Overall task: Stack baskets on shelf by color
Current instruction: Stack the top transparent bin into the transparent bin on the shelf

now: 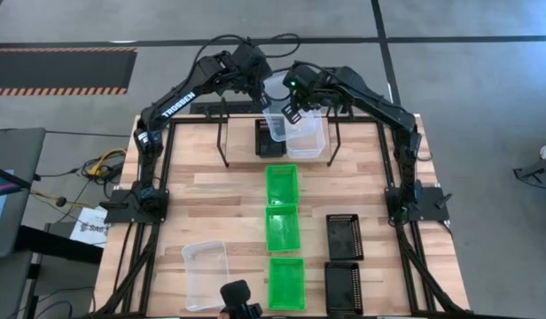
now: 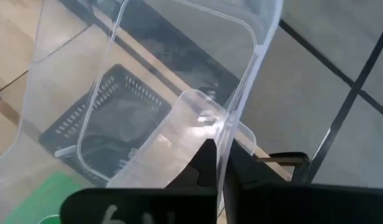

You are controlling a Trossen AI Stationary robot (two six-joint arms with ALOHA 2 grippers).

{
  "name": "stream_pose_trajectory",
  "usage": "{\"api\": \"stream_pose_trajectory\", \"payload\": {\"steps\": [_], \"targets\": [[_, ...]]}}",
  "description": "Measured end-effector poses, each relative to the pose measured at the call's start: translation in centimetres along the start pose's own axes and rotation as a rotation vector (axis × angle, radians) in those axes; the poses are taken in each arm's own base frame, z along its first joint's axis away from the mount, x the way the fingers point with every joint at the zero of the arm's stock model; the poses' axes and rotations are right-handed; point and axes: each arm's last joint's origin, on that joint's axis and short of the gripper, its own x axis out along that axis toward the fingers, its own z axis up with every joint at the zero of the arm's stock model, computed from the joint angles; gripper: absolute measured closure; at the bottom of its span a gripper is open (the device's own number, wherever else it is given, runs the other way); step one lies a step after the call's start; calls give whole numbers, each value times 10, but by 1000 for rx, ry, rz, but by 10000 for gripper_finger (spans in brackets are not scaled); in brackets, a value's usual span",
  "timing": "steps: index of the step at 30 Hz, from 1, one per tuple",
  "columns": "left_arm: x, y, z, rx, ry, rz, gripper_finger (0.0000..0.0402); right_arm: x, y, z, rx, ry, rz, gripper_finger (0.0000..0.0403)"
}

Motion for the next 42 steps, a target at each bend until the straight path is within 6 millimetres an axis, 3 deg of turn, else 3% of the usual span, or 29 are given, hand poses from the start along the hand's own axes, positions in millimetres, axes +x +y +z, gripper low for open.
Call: {"api": "stream_pose_trajectory", "payload": {"steps": [7,13,20,32,42], "targets": [[-20,-18,14,156,-67,113,320,0,4,-1,-29,2,27,401],[-54,-35,19,216,-82,315,246,-2,2,1,-31,-16,23,401],[-97,-42,9,147,-99,312,244,-2,-9,6,-32,-29,60,402],[-105,-32,16,247,-158,364,238,-21,2,4,-20,-93,96,402],[-115,-47,23,272,-197,450,142,-21,-1,3,-17,-81,96,402]]}}
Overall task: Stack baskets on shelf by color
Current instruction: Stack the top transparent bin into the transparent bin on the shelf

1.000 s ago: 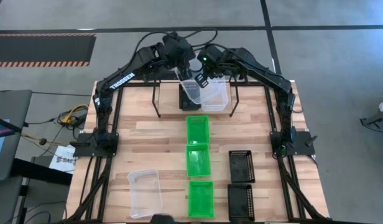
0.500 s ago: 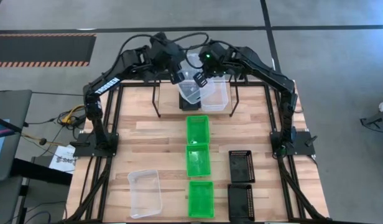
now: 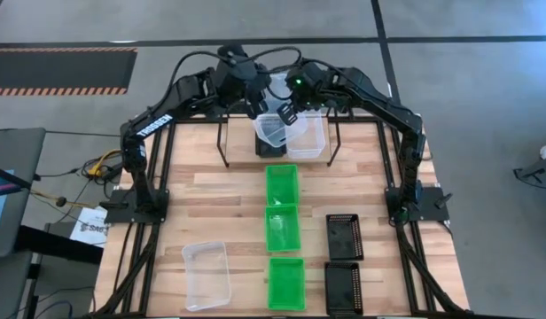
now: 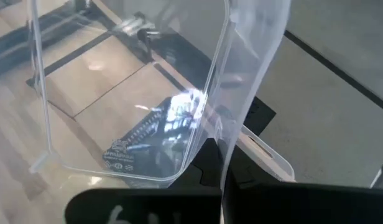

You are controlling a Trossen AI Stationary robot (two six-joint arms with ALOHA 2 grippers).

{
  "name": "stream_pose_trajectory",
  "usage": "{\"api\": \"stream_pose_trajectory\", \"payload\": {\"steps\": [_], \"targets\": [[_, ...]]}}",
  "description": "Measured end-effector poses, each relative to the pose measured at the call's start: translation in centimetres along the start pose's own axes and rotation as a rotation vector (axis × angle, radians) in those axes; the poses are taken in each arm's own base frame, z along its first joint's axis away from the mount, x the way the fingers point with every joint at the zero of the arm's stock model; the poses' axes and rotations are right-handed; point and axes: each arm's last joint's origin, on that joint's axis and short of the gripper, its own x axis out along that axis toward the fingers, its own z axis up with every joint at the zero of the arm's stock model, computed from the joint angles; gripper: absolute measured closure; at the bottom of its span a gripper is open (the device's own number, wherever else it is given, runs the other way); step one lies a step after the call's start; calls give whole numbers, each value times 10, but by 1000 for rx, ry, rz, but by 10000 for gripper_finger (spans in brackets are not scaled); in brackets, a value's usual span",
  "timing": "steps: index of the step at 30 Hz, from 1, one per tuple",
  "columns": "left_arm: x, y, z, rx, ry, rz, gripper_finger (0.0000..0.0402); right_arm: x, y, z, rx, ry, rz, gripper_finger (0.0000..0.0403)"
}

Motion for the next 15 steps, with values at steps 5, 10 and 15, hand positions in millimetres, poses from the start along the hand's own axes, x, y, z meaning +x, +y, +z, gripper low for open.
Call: {"api": "stream_pose_trajectory", "payload": {"steps": [5,10,15], "targets": [[-13,-14,4,12,-2,-41,114,6,-11,1,3,23,2,403],[-29,-26,1,10,-5,-171,111,14,-20,-3,-20,93,-53,403],[-37,-42,-2,-16,40,-258,111,16,-28,-7,-25,131,-69,403]]}}
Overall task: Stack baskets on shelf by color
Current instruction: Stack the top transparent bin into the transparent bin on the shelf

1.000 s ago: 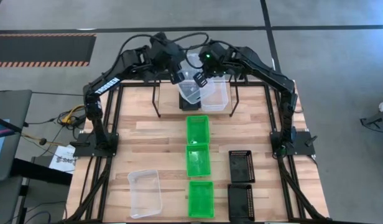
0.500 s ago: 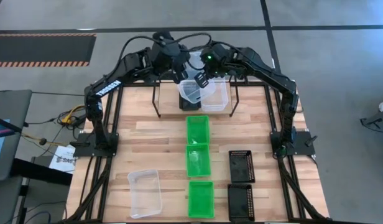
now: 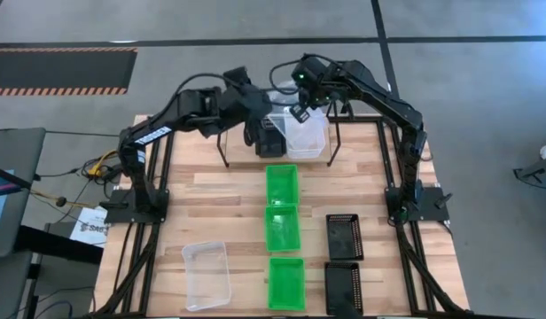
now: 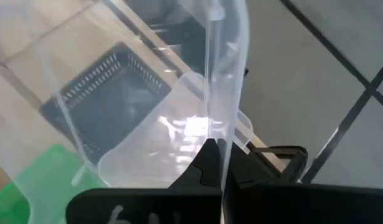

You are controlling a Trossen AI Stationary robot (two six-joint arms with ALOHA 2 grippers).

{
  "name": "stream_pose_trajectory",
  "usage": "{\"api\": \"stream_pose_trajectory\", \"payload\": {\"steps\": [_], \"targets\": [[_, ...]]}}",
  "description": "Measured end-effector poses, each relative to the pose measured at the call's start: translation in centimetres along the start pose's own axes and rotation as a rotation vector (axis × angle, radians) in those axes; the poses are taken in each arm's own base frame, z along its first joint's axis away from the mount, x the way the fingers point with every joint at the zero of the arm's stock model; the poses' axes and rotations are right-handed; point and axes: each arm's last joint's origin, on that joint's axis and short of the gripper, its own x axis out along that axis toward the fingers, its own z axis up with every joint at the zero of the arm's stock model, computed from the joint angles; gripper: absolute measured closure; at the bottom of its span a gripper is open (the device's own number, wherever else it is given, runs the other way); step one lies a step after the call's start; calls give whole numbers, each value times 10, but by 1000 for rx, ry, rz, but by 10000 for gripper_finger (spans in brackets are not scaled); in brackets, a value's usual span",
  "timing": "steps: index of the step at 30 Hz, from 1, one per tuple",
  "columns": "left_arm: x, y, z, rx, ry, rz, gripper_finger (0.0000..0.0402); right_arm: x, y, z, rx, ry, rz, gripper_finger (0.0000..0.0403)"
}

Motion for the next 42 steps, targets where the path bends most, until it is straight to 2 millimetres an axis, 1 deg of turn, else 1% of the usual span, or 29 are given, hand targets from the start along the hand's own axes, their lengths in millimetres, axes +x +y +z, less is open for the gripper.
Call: {"api": "stream_pose_trajectory", "payload": {"steps": [3,7,9,11,13,17,20,23,25,29,31,34,38,42], "targets": [[-7,-5,-10,-57,79,-34,111,5,-2,1,4,13,-7,403],[-11,-11,-27,-125,231,-60,111,5,-14,2,36,10,-23,403],[-7,-15,-27,-169,235,-63,111,9,-22,3,51,19,-29,403],[-7,-17,-31,-161,256,-107,111,12,-32,4,74,32,-14,403],[-10,-16,-34,-168,252,-107,111,16,-45,4,102,56,3,403],[-13,-15,-46,-187,283,-105,111,21,-67,2,153,101,10,403],[-20,-13,-63,-221,316,-96,111,23,-75,1,181,117,4,403],[-29,-9,-87,-274,344,-80,111,23,-75,2,210,110,35,403],[-31,-10,-100,-316,329,-72,111,23,-74,4,243,96,72,403],[-37,-11,-121,-377,254,-76,111,22,-68,6,326,84,116,403],[-38,-13,-130,-374,230,-82,111,20,-63,5,371,89,121,403],[-41,-14,-140,-373,198,-84,111,18,-54,4,440,107,128,403],[-44,-10,-149,-356,190,-88,111,15,-45,-2,526,171,118,403],[-41,-4,-157,-314,208,-77,111,15,-38,-9,544,250,98,403]]}}
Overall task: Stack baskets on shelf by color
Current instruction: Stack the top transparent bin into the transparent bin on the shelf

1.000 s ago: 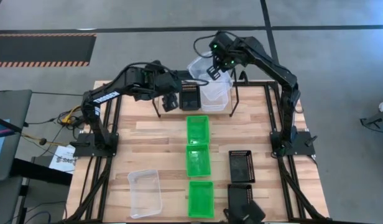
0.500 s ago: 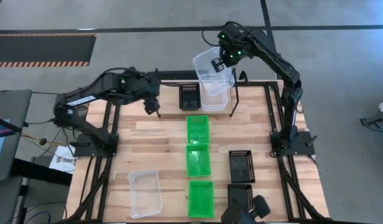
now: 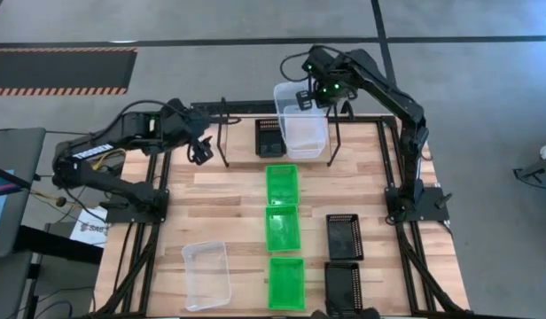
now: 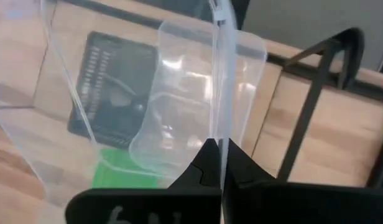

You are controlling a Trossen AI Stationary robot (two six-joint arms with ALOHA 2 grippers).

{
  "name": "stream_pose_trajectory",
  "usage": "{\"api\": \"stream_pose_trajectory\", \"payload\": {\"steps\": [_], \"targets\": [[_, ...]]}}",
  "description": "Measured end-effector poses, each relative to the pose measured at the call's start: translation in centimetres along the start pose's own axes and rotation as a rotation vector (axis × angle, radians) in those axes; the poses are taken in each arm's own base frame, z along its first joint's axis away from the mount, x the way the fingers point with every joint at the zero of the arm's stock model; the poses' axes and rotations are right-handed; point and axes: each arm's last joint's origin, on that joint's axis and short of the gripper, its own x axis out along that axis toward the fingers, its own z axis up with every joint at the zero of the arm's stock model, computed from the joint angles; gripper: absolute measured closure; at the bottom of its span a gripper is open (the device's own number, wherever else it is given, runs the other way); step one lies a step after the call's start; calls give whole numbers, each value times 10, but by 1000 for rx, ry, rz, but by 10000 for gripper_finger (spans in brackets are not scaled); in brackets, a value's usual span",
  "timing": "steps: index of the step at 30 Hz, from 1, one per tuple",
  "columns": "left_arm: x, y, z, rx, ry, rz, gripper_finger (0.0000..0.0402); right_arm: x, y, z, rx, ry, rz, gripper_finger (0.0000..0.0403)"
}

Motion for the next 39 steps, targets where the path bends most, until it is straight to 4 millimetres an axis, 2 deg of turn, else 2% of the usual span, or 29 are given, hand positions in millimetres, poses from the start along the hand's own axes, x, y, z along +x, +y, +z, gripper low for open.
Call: {"api": "stream_pose_trajectory", "payload": {"steps": [4,15,26,39], "targets": [[4,6,-1,27,20,-16,111,0,1,1,11,-2,24,403],[8,13,-1,35,40,-40,111,3,-22,17,81,35,44,403],[8,13,-1,17,40,-40,111,59,-38,17,55,195,-7,403],[8,13,3,-23,2,-39,111,79,-61,25,91,246,-4,403]]}}
